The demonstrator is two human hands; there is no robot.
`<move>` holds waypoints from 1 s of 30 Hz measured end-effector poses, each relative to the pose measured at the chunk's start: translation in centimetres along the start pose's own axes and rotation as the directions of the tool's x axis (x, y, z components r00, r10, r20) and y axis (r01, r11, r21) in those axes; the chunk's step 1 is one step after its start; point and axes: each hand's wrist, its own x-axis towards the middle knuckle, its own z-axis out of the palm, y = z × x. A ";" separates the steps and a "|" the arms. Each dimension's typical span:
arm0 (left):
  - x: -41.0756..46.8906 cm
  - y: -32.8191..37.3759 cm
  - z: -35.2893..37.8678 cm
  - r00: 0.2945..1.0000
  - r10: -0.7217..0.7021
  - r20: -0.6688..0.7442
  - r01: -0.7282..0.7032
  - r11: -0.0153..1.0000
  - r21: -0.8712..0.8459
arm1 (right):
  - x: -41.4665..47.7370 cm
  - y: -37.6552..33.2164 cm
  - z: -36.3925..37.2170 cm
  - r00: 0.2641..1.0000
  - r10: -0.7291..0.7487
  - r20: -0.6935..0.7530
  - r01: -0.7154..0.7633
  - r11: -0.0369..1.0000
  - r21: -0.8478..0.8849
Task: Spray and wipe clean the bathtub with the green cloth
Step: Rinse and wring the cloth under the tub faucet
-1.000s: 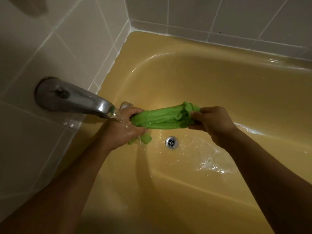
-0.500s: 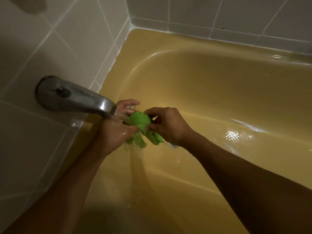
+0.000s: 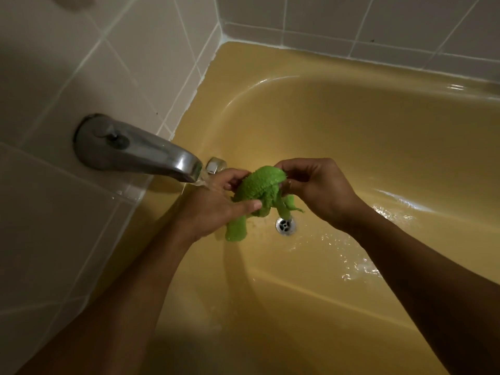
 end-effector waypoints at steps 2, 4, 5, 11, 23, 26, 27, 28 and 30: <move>0.0 0.6 0.3 1.000 0.003 -0.001 -0.003 1.000 -0.016 | 0.0 -0.1 0.5 0.999 0.023 0.030 -0.026 0.996 0.084; 0.0 0.8 0.4 0.999 0.014 -0.050 -0.013 1.000 0.013 | 0.1 -0.3 1.2 0.996 0.056 0.072 -0.069 0.978 0.197; -0.1 0.9 0.4 0.998 0.011 -0.055 -0.012 1.000 -0.016 | 0.1 -0.4 1.5 0.994 0.068 0.087 -0.087 0.967 0.241; -0.6 0.5 0.5 0.990 -0.122 -0.072 0.084 0.914 -0.396 | 0.6 0.1 2.5 0.996 0.063 0.067 -0.077 0.970 0.231; -0.8 1.9 0.7 0.977 -0.188 -0.100 0.030 0.586 -0.809 | 0.4 3.0 4.9 0.937 0.088 0.337 -0.138 0.982 0.128; 0.2 1.6 0.5 0.981 -0.187 -0.045 0.055 0.496 -0.866 | -0.7 3.8 8.1 0.935 0.043 0.353 -0.095 0.987 0.130; 0.5 1.8 0.5 0.981 -0.196 -0.015 0.083 0.481 -0.873 | -0.8 4.3 9.2 0.955 0.017 0.298 -0.052 0.992 0.112; 0.6 1.9 0.5 0.975 -0.223 0.003 0.110 0.470 -0.876 | -0.9 4.7 10.0 0.977 -0.014 0.212 0.001 0.998 0.063; 0.9 1.9 0.6 0.960 -0.280 -0.005 0.126 0.447 -0.885 | -0.6 5.5 10.4 0.998 -0.052 0.046 0.055 0.996 -0.077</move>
